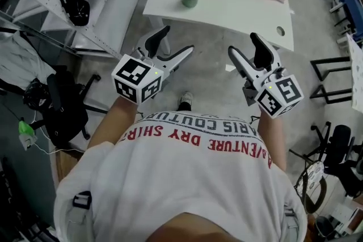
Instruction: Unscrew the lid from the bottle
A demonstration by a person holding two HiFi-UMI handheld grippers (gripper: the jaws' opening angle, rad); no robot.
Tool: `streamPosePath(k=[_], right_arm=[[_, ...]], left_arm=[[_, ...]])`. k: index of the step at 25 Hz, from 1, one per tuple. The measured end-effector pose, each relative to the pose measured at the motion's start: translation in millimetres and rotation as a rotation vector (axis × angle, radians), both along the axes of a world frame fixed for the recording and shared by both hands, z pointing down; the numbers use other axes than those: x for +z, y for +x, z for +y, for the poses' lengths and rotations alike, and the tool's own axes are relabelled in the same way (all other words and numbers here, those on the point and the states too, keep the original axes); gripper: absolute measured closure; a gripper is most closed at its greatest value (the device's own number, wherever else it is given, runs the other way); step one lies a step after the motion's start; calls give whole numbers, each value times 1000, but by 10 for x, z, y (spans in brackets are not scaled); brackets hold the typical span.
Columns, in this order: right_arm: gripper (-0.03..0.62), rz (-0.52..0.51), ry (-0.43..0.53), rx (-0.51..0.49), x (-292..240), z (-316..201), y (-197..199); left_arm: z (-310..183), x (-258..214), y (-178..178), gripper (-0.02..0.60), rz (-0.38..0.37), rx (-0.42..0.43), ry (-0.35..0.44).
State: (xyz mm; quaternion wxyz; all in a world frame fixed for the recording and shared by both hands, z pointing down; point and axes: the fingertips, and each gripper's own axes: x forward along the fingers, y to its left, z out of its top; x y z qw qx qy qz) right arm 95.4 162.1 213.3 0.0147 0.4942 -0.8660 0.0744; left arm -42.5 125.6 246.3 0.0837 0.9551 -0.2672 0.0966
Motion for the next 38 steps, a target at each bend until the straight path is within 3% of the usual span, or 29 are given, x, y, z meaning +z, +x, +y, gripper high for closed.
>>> streamPosePath(k=[7,14,32,38], right_arm=[[272,-5,-39,-30,239,-979,77],[273,8,-78,-44,472,-1592,118],[273,-23,-166,-43,944,-1996,263],[273,20,-203,-70,1087,-2262,249]], left_arm=[[-958,327,214,226,-34,-7,-44],[-1585,702,344,224,-113,-11,-64],[-2483,1716,692,224,-192,-46,-126],[-2684,1871,767,224,-225,-26,-114]])
